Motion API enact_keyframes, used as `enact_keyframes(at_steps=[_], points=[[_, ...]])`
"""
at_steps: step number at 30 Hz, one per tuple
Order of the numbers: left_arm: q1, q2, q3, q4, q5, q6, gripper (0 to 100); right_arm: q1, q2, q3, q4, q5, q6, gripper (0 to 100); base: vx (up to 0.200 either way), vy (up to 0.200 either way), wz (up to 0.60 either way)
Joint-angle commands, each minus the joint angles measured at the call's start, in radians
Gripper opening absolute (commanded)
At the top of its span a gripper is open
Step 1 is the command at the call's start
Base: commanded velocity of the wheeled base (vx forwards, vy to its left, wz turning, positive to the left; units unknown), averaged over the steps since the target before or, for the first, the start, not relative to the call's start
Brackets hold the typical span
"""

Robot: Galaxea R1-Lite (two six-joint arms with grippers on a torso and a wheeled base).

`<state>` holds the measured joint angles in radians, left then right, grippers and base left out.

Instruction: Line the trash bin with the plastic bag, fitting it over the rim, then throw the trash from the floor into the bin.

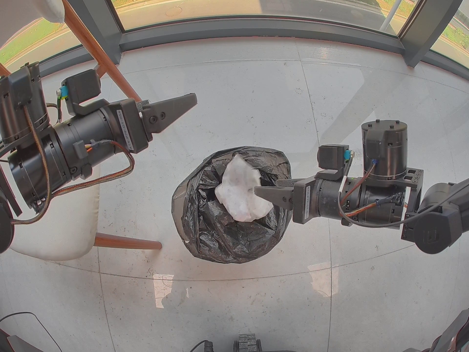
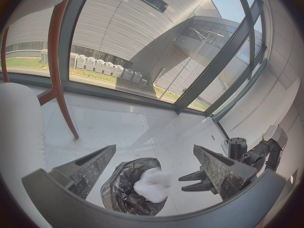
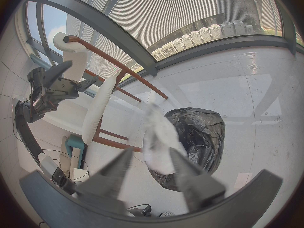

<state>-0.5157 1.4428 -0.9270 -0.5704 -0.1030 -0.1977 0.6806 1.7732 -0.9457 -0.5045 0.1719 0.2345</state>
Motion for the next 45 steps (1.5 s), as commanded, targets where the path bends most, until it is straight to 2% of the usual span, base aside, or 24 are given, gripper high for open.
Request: enact_keyframes(at_steps=[1,5,8,12,17,20,21,23,25,30,33,36,37,39,40,41,45], points=[[0.003,-0.016,-0.006,-0.002,0.014,0.000,100,-0.004,0.020,-0.004,-0.002,0.000,0.000,100,0.000,0.000,0.00],[0.026,-0.038,-0.015,-0.002,0.022,0.000,100,-0.035,-0.008,0.013,0.000,-0.005,0.002,100,0.000,0.000,0.00],[0.066,-0.090,-0.003,-0.002,0.025,-0.002,100,-0.085,-0.077,0.051,0.000,-0.023,0.009,100,0.000,0.000,0.00],[0.149,-0.214,0.060,0.000,0.063,-0.003,100,-0.263,-0.259,0.203,0.012,-0.081,0.008,100,0.000,0.000,0.00],[0.235,-0.380,0.231,-0.002,0.082,-0.005,100,-0.515,-0.503,0.397,0.014,-0.071,-0.007,100,0.000,0.000,0.00],[0.247,-0.486,0.350,-0.002,0.077,-0.011,100,-0.602,-0.641,0.519,0.003,-0.075,-0.029,100,0.000,0.000,0.00],[0.247,-0.486,0.350,-0.002,0.077,-0.011,100,-0.602,-0.641,0.519,0.003,-0.075,-0.029,100,0.000,0.000,0.00],[0.247,-0.575,0.448,-0.002,0.083,-0.011,100,-0.647,-0.810,0.653,0.001,-0.075,-0.060,100,0.000,0.000,0.00],[0.250,-0.628,0.496,0.000,0.089,-0.011,100,-0.651,-0.948,0.748,0.009,-0.080,-0.093,100,0.000,0.000,0.00],[0.295,-0.780,0.645,0.001,0.158,-0.020,100,-0.667,-1.232,0.946,0.027,-0.109,-0.218,100,0.000,0.000,0.00],[0.307,-0.891,0.787,0.026,0.183,-0.026,100,-0.682,-1.443,0.946,0.271,-0.126,-0.254,100,0.000,0.000,0.00],[0.319,-1.073,0.921,0.103,0.209,-0.023,100,-0.685,-1.773,0.929,0.578,-0.135,-0.262,100,0.000,0.000,0.00],[0.327,-1.148,0.927,0.179,0.203,-0.020,100,-0.682,-1.773,0.915,0.601,-0.138,-0.256,100,0.000,0.000,0.00],[0.345,-1.348,0.922,0.509,0.198,-0.003,100,-0.681,-1.759,0.937,0.527,-0.169,-0.241,100,0.000,0.000,0.00],[0.349,-1.383,0.906,0.604,0.209,0.000,100,-0.682,-1.758,0.946,0.506,-0.189,-0.238,100,0.000,0.000,0.00],[0.350,-1.363,0.886,0.616,0.221,-0.005,100,-0.682,-1.769,0.946,0.500,-0.201,-0.244,100,0.000,0.000,0.00],[0.350,-1.354,0.925,0.512,0.216,0.014,100,-0.682,-1.769,0.946,0.504,-0.189,-0.259,100,0.000,0.000,0.00]])
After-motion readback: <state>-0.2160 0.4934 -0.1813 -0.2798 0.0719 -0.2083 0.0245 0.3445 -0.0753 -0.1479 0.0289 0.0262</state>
